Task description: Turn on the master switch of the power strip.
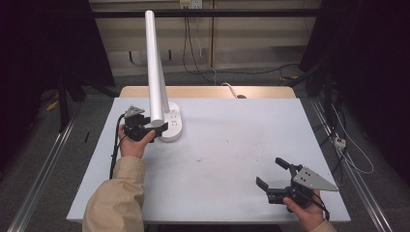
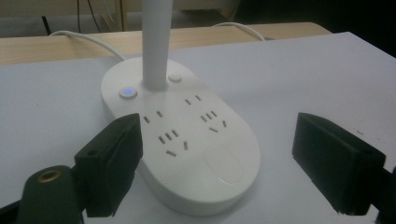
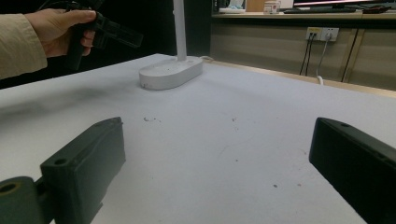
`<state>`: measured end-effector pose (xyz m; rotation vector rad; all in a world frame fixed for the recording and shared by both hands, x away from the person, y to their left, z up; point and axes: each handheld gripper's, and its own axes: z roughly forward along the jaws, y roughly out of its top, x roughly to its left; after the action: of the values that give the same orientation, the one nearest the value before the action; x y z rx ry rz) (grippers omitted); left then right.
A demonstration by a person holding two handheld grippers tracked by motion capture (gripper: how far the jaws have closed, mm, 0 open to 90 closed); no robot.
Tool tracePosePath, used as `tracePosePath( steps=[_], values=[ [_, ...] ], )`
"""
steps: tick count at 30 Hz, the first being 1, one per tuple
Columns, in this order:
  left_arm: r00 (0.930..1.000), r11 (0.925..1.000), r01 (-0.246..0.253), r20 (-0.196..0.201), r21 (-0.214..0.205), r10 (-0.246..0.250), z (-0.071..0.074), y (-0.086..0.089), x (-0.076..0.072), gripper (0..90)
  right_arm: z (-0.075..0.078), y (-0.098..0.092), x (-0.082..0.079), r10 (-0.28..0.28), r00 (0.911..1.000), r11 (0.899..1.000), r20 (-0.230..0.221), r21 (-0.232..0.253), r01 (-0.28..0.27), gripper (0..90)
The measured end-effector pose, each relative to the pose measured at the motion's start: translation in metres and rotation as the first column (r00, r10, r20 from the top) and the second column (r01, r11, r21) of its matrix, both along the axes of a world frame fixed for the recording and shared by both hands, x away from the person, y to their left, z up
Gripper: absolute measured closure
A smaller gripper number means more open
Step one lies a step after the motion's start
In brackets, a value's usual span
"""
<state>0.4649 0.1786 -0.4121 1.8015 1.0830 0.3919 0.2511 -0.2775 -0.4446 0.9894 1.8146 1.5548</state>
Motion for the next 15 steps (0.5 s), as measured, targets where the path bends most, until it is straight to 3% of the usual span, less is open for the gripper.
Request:
tracePosePath(
  steps=[15],
  values=[
    [0.9999,0.9997,0.008,0.012,-0.022,-0.008,0.002,0.004,-0.013,11.7,-0.001,-0.001,0.001,-0.004,1.0,1.0,-0.003,0.002,0.004,3.6]
  ],
)
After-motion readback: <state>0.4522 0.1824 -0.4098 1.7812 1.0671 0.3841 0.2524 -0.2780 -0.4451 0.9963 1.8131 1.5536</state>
